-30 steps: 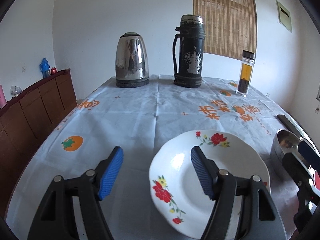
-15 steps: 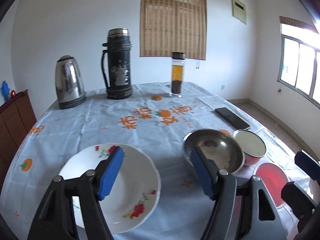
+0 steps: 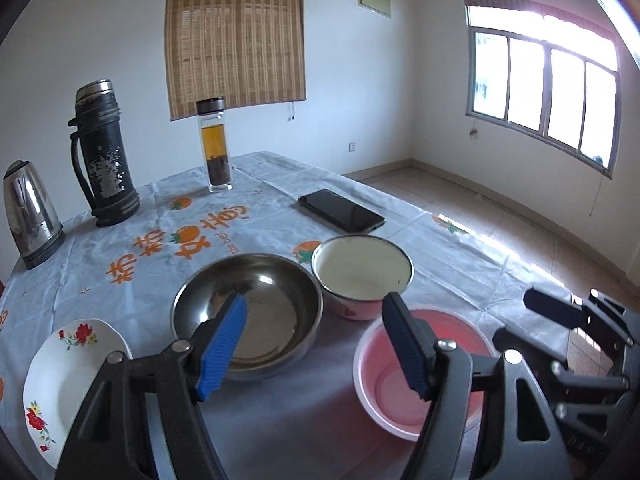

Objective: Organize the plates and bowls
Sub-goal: 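Grasp the rim of the pink plastic bowl with the right gripper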

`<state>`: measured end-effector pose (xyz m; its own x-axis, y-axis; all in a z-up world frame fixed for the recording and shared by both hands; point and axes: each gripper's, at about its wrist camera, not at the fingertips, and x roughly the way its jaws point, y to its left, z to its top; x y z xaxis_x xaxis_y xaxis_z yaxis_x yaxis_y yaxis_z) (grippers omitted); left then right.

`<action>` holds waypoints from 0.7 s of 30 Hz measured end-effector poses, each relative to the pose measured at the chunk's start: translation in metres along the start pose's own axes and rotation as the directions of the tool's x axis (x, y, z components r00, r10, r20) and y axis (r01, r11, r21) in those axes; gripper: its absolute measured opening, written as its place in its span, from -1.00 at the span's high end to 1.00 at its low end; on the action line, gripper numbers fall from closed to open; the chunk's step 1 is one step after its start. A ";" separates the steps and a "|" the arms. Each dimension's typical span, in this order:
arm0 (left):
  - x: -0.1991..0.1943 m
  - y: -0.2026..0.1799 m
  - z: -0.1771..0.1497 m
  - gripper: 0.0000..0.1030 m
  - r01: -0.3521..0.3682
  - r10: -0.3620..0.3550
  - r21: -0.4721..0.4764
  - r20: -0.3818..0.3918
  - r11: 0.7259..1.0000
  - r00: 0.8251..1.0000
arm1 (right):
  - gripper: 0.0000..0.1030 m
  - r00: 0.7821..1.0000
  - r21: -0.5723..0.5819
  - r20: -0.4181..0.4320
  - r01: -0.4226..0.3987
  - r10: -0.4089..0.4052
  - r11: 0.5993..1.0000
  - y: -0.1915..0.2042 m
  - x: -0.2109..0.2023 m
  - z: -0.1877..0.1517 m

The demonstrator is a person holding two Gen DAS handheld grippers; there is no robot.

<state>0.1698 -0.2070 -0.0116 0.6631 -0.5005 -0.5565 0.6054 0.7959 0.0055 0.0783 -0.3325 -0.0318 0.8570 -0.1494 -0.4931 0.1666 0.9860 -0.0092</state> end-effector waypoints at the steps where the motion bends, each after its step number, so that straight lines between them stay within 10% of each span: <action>1: 0.003 -0.001 -0.004 -0.38 0.008 -0.008 0.008 -0.019 1.000 1.000 | 0.03 1.000 0.004 -0.009 0.007 -0.007 1.000 -0.005 0.002 -0.002; 7: 0.018 -0.008 -0.021 0.15 0.070 -0.069 0.006 -0.127 0.998 0.990 | 0.27 0.996 0.073 -0.092 -0.011 0.018 0.997 -0.024 0.023 -0.014; 21: 0.019 0.002 -0.026 0.24 0.089 -0.093 -0.034 -0.151 0.995 0.984 | 0.48 0.992 0.023 -0.122 -0.017 0.020 1.000 -0.014 0.027 -0.022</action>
<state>0.1721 -0.2061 -0.0441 0.5298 -0.5154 -0.6736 0.6467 0.7593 -0.0724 0.0879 -0.3488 -0.0641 0.7945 -0.1200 -0.5953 0.1634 0.9864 0.0193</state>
